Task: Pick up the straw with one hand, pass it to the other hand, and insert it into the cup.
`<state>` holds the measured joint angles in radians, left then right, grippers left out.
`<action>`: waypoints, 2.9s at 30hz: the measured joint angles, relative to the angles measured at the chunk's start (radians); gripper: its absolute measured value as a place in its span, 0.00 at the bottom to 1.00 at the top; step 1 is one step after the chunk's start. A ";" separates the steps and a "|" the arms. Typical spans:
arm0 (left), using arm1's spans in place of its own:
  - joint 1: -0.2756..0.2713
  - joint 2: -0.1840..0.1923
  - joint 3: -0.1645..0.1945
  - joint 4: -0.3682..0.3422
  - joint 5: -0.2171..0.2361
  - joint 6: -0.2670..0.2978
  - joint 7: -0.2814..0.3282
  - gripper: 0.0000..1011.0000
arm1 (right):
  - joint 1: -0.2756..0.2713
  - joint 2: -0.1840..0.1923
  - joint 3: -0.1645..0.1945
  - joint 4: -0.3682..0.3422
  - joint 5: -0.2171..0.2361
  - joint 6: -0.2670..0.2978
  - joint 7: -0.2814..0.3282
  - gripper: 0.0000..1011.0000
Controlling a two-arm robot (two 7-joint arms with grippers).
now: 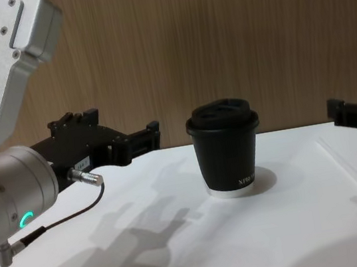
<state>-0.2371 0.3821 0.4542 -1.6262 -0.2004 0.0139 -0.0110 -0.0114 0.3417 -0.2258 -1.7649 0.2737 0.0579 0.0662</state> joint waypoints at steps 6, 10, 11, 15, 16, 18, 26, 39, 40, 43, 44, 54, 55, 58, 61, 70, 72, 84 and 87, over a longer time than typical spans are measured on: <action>0.000 0.000 0.000 0.000 0.000 0.000 0.000 0.99 | 0.005 0.009 -0.006 -0.002 -0.010 0.050 0.004 0.99; 0.000 0.000 0.000 0.000 0.000 0.000 0.000 0.99 | 0.008 0.012 -0.011 -0.005 -0.013 0.077 0.011 0.99; 0.000 0.000 0.000 0.000 0.000 0.000 0.000 0.99 | 0.009 0.013 -0.013 -0.005 -0.014 0.088 0.015 0.99; 0.000 0.000 0.000 0.000 0.000 0.000 0.000 0.99 | 0.011 0.013 -0.016 -0.006 -0.014 0.105 0.022 0.99; 0.000 0.000 0.000 0.000 0.000 0.000 0.000 0.99 | 0.012 0.012 -0.018 -0.006 -0.014 0.115 0.026 0.99; 0.000 0.000 0.000 0.000 0.000 0.000 0.000 0.99 | 0.013 0.011 -0.019 -0.006 -0.013 0.123 0.029 0.99; 0.000 0.000 0.000 0.000 0.000 0.000 0.000 0.99 | 0.021 -0.006 -0.024 0.006 -0.011 0.160 0.033 0.99; 0.000 0.000 0.000 0.000 0.000 0.000 0.000 0.99 | 0.032 -0.052 -0.017 0.042 -0.032 0.196 -0.023 0.99; 0.000 0.000 0.000 0.000 0.000 0.000 0.000 0.99 | 0.032 -0.054 -0.017 0.043 -0.034 0.197 -0.027 0.99; 0.000 0.000 0.000 0.000 0.000 0.000 0.000 0.99 | 0.036 -0.066 -0.014 0.054 -0.042 0.202 -0.043 0.99; 0.000 0.000 0.000 0.000 0.000 0.000 0.000 0.99 | 0.036 -0.070 -0.013 0.057 -0.043 0.203 -0.047 0.99; 0.000 0.000 0.000 0.000 0.000 0.000 0.000 0.99 | 0.047 -0.094 -0.006 0.091 -0.064 0.209 -0.078 0.99; 0.000 0.000 0.000 0.000 0.000 0.000 0.000 0.99 | 0.049 -0.097 -0.006 0.096 -0.067 0.209 -0.080 0.99; 0.000 0.000 0.000 0.000 0.000 0.000 0.000 0.99 | 0.052 -0.099 -0.005 0.105 -0.072 0.209 -0.083 0.99; 0.000 0.000 0.000 0.000 0.000 0.000 0.000 0.99 | 0.055 -0.101 -0.005 0.115 -0.081 0.207 -0.086 0.99; 0.000 0.000 0.000 0.000 0.000 0.000 0.000 0.99 | 0.067 -0.101 -0.005 0.145 -0.103 0.200 -0.086 0.99; 0.000 0.000 0.000 0.000 0.000 0.000 0.000 0.99 | 0.068 -0.101 -0.005 0.148 -0.106 0.199 -0.086 0.99; 0.000 0.000 0.000 0.000 0.000 0.000 0.000 0.99 | 0.074 -0.099 -0.003 0.164 -0.126 0.197 -0.076 0.99; 0.000 0.000 0.000 0.000 0.000 0.000 0.000 0.99 | 0.075 -0.099 -0.003 0.166 -0.128 0.197 -0.074 0.99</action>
<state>-0.2371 0.3821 0.4542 -1.6263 -0.2004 0.0139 -0.0109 0.0634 0.2425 -0.2290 -1.5987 0.1459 0.2552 -0.0078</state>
